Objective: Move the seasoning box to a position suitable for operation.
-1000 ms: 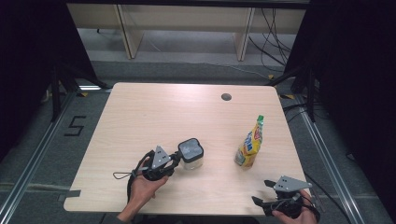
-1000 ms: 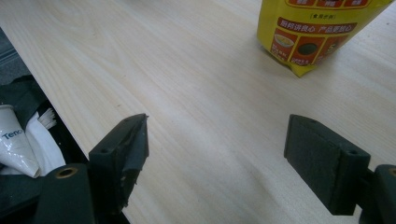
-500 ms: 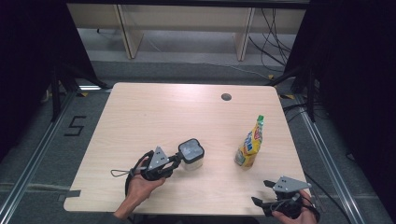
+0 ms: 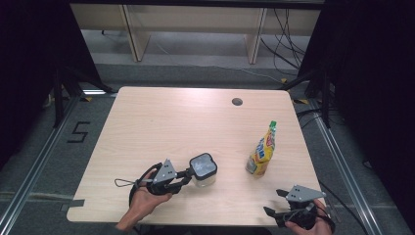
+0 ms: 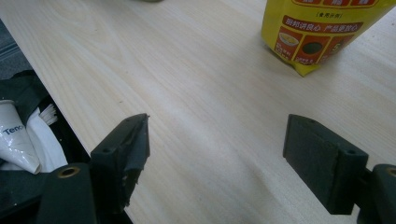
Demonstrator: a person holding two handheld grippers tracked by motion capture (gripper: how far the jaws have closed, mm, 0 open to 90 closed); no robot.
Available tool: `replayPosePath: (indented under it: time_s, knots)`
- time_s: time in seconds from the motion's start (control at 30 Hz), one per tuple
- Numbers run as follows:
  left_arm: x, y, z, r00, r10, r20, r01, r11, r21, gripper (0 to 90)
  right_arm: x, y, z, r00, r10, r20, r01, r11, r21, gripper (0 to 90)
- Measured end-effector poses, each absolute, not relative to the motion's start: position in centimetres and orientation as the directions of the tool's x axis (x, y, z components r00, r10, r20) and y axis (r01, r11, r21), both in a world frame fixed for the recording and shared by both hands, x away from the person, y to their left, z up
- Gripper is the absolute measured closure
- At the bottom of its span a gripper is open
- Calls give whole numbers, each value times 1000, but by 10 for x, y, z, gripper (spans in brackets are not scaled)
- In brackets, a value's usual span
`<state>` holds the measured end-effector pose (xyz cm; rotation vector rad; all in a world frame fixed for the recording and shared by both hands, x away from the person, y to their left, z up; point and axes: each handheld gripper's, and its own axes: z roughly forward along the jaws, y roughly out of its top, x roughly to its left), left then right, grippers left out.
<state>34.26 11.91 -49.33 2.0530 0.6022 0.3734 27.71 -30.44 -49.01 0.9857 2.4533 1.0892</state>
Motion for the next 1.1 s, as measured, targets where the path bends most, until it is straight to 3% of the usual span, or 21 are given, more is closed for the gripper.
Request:
replayPosePath:
  time_s: [1.1]
  knots:
    - [305, 115, -493, 921, 389, -13, 211, -471, 856, 723, 278, -304, -492, -727, 686, 20, 481, 488, 729, 239]
